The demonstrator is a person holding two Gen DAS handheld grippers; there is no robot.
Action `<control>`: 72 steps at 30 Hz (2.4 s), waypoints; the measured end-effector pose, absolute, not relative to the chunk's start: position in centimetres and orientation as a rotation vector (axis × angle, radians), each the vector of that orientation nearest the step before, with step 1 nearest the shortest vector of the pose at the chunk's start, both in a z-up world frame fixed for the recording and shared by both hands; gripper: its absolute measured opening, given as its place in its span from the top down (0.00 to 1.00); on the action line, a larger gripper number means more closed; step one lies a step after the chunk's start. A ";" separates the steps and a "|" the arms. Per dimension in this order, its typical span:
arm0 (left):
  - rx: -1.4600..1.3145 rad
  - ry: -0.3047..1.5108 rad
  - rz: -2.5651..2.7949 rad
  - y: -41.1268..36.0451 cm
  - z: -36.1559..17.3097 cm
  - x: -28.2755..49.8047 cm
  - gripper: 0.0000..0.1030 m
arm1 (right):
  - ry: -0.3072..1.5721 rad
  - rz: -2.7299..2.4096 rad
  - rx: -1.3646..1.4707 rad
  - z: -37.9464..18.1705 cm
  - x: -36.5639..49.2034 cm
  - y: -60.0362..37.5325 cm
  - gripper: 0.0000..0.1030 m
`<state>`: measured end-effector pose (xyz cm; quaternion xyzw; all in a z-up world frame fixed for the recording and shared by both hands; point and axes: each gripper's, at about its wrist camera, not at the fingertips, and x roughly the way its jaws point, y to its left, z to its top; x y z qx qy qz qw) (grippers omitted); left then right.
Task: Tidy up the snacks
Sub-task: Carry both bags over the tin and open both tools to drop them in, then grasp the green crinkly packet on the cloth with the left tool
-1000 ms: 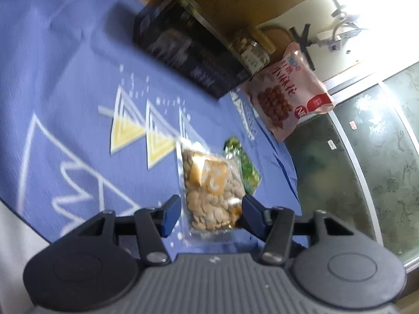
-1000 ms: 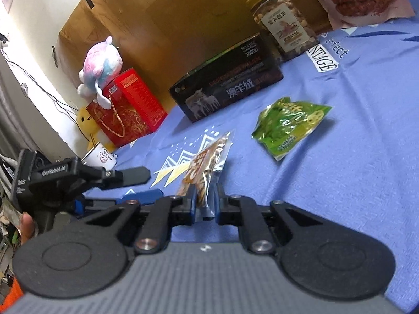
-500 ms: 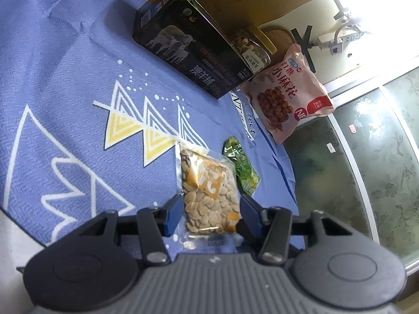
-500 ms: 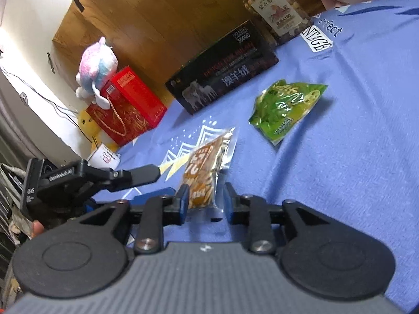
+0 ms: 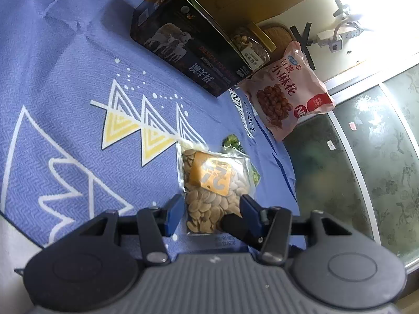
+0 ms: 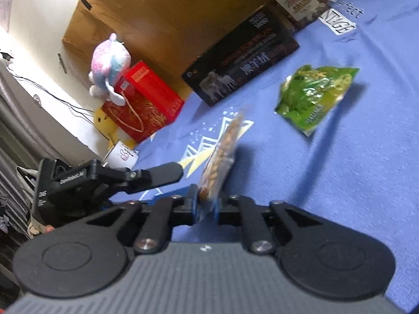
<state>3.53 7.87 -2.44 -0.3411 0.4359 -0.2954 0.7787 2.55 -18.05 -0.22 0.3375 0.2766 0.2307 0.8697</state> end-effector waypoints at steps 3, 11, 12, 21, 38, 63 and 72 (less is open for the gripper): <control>-0.756 0.955 -0.648 8.1 -2.5 3.9 0.50 | 0.586 0.478 0.744 -0.6 2.5 -18.6 0.88; -0.799 0.920 -0.654 8.8 -1.1 3.4 0.27 | 0.592 0.520 1.111 -2.7 2.1 -22.7 0.89; -0.799 0.917 -0.660 8.7 -0.9 3.2 0.27 | 0.585 0.531 1.146 -2.8 2.0 -23.0 0.89; -0.777 0.891 -0.729 7.1 1.1 4.5 0.47 | 0.538 0.656 1.176 -1.1 3.3 -22.6 0.89; -0.574 0.764 -0.464 8.0 8.1 22.1 0.33 | 0.502 0.583 0.716 10.2 21.8 -19.1 0.90; -0.302 0.720 -0.490 1.8 9.0 12.6 0.31 | 0.428 0.309 0.515 8.6 12.4 -23.1 0.54; -0.435 0.987 -0.621 -3.1 2.4 10.9 0.33 | 0.554 0.191 0.530 2.2 5.9 -25.1 0.54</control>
